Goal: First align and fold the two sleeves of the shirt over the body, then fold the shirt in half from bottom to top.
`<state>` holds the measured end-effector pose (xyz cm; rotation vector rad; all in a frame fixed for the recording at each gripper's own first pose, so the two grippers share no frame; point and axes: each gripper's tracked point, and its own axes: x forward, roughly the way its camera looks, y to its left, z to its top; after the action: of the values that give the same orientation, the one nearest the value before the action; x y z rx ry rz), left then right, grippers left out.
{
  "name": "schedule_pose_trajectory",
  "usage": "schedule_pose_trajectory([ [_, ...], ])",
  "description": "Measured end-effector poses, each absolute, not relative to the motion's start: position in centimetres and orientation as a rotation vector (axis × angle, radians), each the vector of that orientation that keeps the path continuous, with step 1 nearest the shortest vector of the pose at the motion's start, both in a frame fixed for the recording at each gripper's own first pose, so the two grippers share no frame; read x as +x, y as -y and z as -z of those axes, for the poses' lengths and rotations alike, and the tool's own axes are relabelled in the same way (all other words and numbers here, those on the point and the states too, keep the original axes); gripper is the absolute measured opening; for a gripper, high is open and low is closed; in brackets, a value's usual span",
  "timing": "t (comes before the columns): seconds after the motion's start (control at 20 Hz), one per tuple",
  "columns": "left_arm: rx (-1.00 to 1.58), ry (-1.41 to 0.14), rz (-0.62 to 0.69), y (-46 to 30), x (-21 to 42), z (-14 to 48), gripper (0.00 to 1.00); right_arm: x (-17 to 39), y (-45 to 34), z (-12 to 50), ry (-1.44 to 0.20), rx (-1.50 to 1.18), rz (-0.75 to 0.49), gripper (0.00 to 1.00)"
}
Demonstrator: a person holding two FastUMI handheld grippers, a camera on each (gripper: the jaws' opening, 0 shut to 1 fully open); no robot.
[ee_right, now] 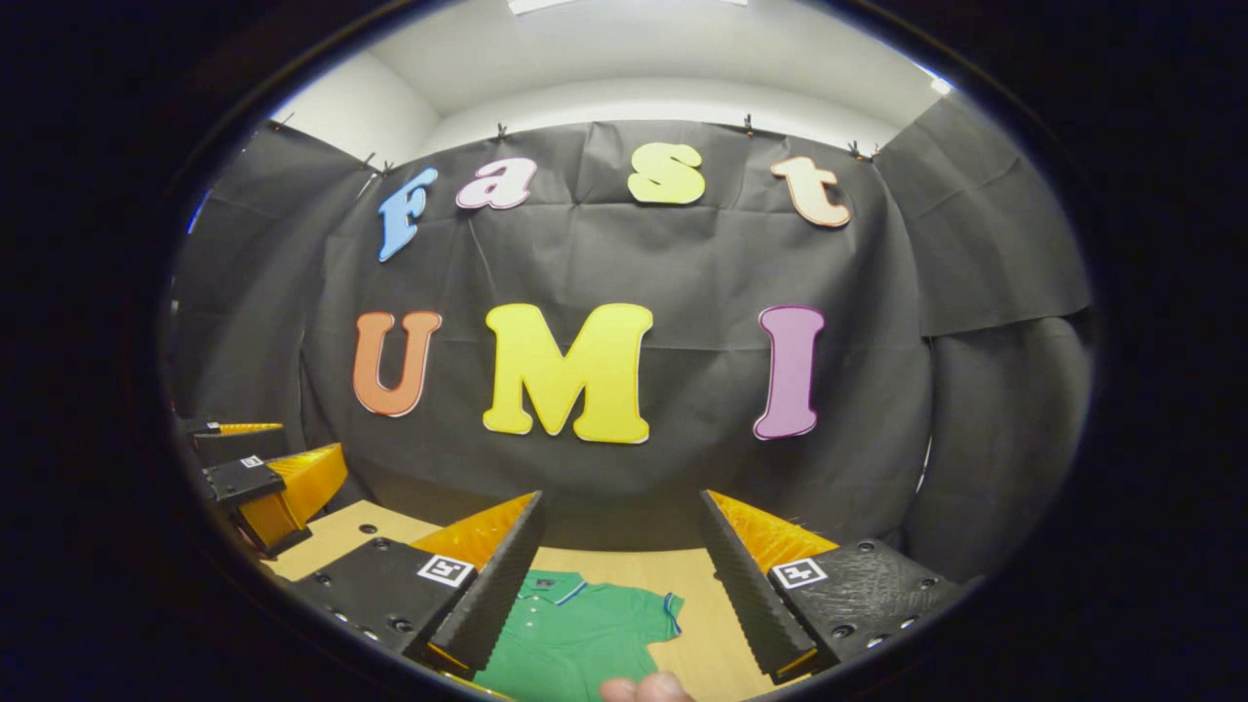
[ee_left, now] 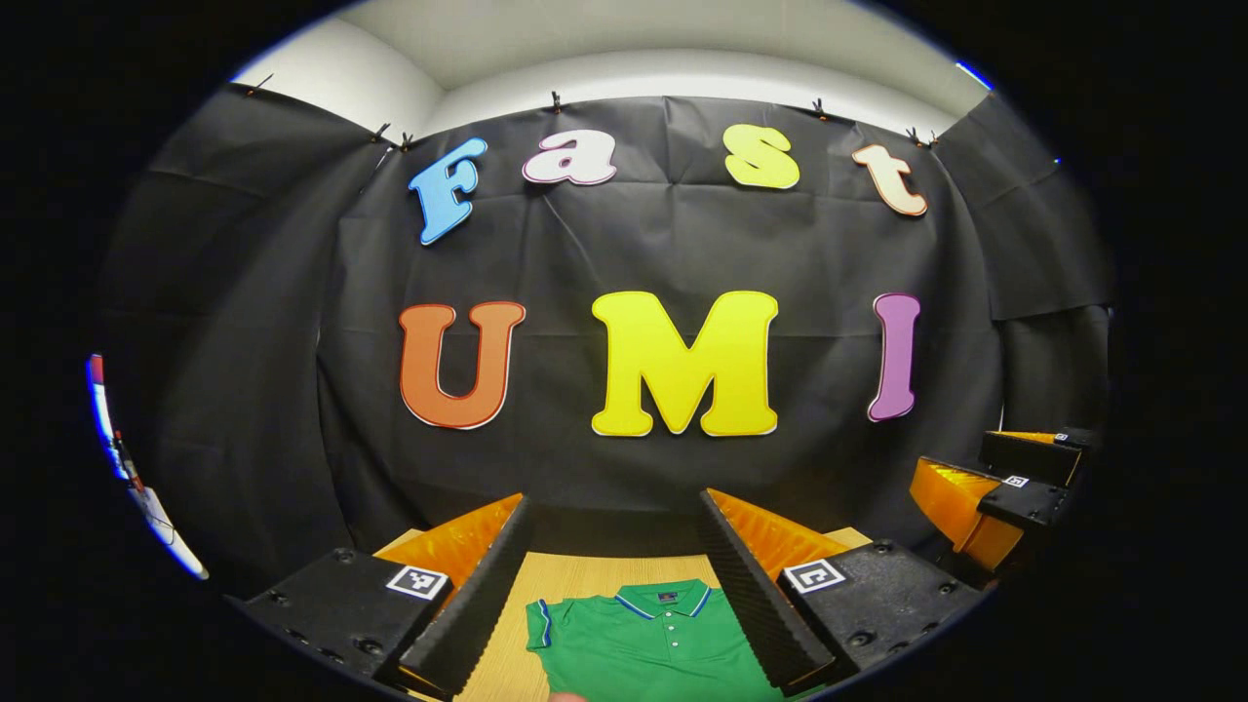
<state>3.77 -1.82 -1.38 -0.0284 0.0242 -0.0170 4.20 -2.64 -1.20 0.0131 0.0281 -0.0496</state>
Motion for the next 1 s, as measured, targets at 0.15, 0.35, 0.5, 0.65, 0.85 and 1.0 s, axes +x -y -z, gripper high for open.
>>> schedule_pose_trajectory([
  [0.15, -0.035, -0.027, 0.014, 1.7, 4.1, 1.6, 1.0, 4.8, 2.8, 2.1, -0.051, 0.008, 0.042, 0.96],
  [0.35, -0.032, -0.013, 0.008, 1.9, 4.7, 1.3, 1.0, 5.9, 4.3, 3.6, -0.083, 0.005, 0.045, 0.94],
  [0.5, -0.017, -0.004, 0.002, 2.3, 5.1, 0.9, 1.0, 7.3, 6.0, 5.7, -0.114, -0.011, 0.053, 0.95],
  [0.65, -0.025, -0.009, -0.012, 2.7, 5.4, 1.1, 1.0, 9.1, 7.9, 9.4, -0.174, -0.031, 0.053, 0.95],
  [0.85, -0.009, -0.029, -0.038, 3.0, 5.8, 1.4, 1.0, 12.5, 9.4, 16.2, -0.307, -0.015, 0.022, 0.95],
  [1.0, -0.006, -0.038, -0.049, 3.2, 6.1, 1.7, 1.0, 15.1, 10.7, 22.4, -0.424, -0.017, 0.009, 0.95],
])
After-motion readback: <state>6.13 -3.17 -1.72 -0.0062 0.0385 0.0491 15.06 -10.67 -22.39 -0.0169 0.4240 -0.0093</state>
